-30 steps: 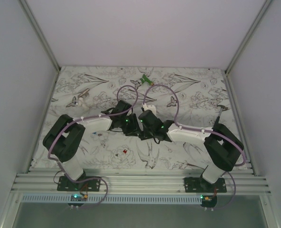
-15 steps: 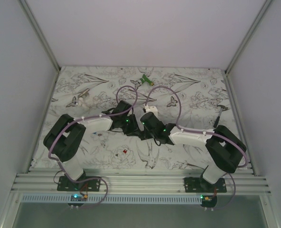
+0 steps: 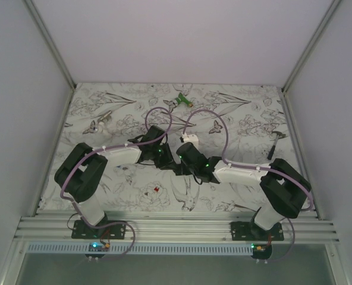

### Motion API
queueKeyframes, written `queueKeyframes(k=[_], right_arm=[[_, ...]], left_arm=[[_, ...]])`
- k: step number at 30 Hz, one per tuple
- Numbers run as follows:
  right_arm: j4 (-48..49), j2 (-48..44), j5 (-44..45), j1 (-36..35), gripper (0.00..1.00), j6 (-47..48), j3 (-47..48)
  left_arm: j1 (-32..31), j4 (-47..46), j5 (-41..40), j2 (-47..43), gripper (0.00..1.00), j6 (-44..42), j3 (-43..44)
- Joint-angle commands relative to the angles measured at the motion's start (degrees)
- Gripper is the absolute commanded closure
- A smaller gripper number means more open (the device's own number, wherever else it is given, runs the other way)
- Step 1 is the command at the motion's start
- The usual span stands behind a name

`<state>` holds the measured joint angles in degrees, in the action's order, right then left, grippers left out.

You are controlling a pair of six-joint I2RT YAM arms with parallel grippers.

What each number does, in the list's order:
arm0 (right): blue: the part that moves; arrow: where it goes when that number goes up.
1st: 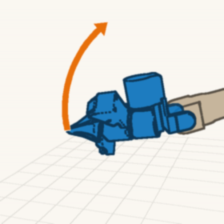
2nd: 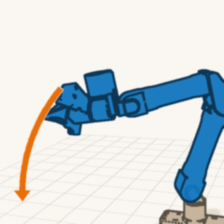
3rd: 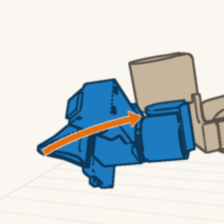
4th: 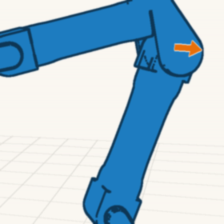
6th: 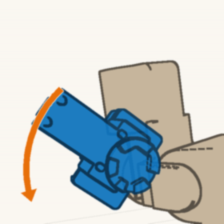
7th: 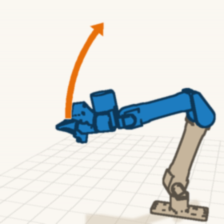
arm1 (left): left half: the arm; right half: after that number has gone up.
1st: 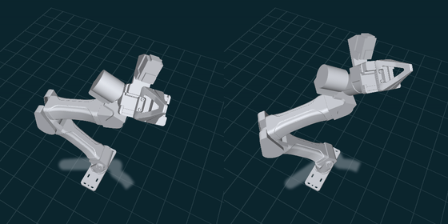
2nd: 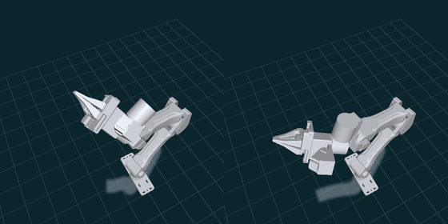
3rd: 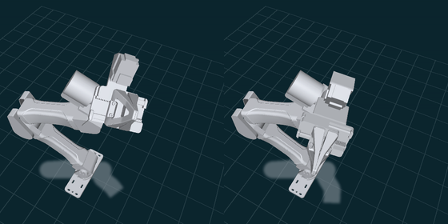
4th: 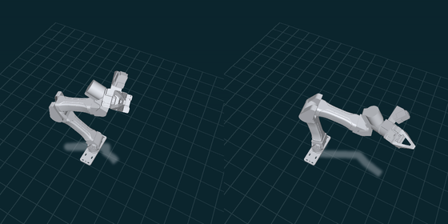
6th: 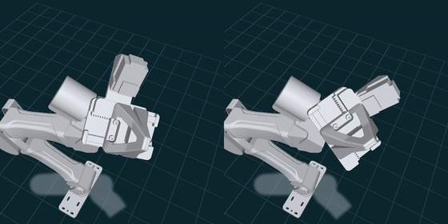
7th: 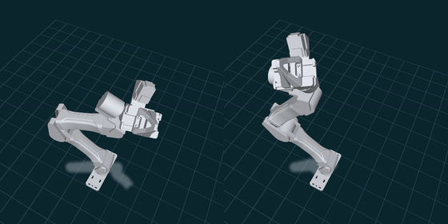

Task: Snap on the fuse box
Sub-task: Install the fuse at the fuse box base.

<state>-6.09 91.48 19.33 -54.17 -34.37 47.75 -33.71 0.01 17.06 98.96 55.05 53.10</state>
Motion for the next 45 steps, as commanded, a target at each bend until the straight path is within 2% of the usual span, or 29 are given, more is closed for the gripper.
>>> queueKeyframes(k=[1, 12, 21, 36, 45], right_arm=[[-21.2, 4.9, -1.8, -1.5, 1.0, 0.1, -5.4], [-23.0, 11.4, -1.4, -1.7, 1.0, -3.5, -3.7], [-23.0, 11.8, -0.6, -0.8, 1.0, -5.4, -4.0], [-24.9, 6.2, -1.0, 1.9, 1.0, -1.2, -3.9], [-27.8, 10.5, -2.2, 1.2, 1.0, 0.1, -1.0]], left_arm=[[0.8, 6.4, -6.2, 2.8, 0.82, 0.2, -1.4], [1.0, 6.2, -7.2, 1.8, 0.9, 2.2, -2.6], [1.0, 5.2, -7.8, 1.1, 0.97, 4.6, -4.5], [1.3, 5.0, -8.8, -0.2, 0.99, 4.3, -5.5], [1.2, 4.8, -8.9, -0.9, 0.99, 5.1, -5.7]])
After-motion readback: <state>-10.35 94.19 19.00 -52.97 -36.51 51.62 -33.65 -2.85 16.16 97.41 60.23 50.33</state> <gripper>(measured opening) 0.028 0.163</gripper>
